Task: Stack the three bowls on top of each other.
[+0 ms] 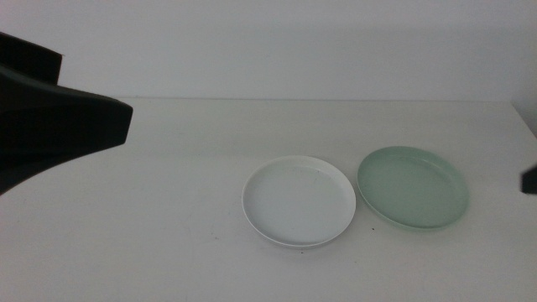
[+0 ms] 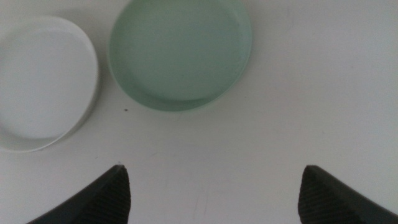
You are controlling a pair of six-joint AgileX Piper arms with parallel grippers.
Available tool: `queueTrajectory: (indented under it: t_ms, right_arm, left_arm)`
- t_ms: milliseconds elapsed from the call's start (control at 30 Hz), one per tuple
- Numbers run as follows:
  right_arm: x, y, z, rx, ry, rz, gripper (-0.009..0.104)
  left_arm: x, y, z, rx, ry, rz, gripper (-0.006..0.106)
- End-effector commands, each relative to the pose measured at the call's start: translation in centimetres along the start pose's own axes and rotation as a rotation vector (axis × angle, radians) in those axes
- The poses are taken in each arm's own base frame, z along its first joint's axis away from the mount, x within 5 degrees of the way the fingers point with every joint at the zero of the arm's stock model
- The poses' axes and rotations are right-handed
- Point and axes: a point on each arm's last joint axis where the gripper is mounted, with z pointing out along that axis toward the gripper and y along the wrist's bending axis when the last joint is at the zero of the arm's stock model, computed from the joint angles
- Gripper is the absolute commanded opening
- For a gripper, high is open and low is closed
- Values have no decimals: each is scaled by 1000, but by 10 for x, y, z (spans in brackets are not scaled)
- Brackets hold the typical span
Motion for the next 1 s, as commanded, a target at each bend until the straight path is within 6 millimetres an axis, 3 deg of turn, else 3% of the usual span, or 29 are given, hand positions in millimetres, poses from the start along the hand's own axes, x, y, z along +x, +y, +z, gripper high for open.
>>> queueTrajectory:
  t_ms: [0,233,433,700,967]
  right_arm:
    - [-24,2,21,18,69,-19,93]
    - [-77,3,96,21,179,22,93]
    - [-109,-10,152,-4,258,60,87]
    - [-111,-20,215,30,367,58,78]
    - [-100,-33,248,44,447,92,68]
  left_arm:
    - [0,0,0,-2,-12,-3,94]
    - [0,0,0,-2,-12,-3,94]
    - [0,0,0,-2,-12,-3,94]
    - [0,0,0,-2,-12,-3,94]
    - [0,0,0,-2,-12,-3,94]
